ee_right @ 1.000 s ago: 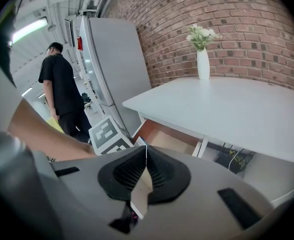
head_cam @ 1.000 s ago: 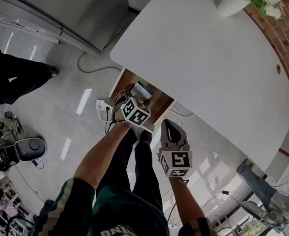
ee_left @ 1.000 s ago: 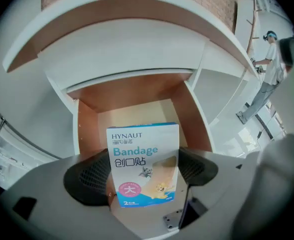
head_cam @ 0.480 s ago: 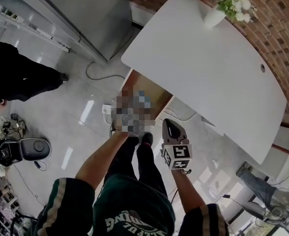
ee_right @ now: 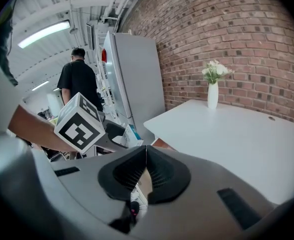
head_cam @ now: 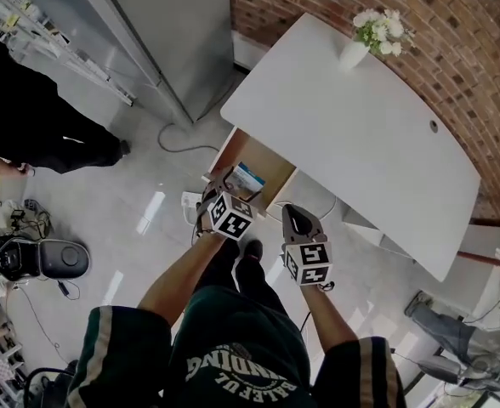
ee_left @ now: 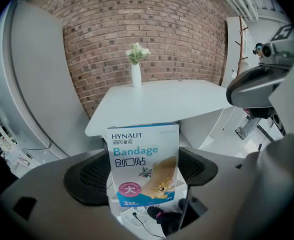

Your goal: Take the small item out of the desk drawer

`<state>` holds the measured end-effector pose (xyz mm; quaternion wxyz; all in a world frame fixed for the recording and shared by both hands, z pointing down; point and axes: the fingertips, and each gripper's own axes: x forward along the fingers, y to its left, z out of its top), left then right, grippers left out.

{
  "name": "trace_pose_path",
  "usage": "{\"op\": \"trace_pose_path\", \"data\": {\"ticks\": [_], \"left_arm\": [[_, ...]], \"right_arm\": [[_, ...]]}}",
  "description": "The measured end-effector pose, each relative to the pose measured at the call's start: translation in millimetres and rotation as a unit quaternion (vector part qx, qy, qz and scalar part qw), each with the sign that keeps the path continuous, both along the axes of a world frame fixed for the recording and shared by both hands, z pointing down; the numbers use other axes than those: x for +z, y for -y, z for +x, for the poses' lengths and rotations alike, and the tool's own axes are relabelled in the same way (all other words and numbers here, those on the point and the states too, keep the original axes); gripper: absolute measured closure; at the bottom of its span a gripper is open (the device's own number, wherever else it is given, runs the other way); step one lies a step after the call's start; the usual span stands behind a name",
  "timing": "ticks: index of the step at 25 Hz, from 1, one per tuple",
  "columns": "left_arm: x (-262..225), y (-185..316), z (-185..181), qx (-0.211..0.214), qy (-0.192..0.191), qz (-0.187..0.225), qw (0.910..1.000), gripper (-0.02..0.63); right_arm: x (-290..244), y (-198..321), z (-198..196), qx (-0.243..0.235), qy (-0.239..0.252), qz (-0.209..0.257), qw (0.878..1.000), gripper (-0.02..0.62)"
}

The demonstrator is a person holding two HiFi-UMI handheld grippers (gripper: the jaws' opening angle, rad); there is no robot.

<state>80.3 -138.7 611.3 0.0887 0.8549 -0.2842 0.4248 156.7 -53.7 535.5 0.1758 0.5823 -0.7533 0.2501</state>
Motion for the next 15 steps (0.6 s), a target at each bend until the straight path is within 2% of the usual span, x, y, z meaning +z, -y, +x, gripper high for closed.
{"op": "trace_pose_path", "data": {"ticks": [9,15], "left_arm": [[-92,13,1,-0.023,-0.053,0.062,0.9964,0.178],[-169,28,-2,-0.025,-0.086,0.124,0.9883,0.179]], "right_arm": [[-76,20,13,0.002,-0.017,0.079,0.997,0.571],[-134,30,18,-0.003,-0.044,0.14,0.989,0.571]]}}
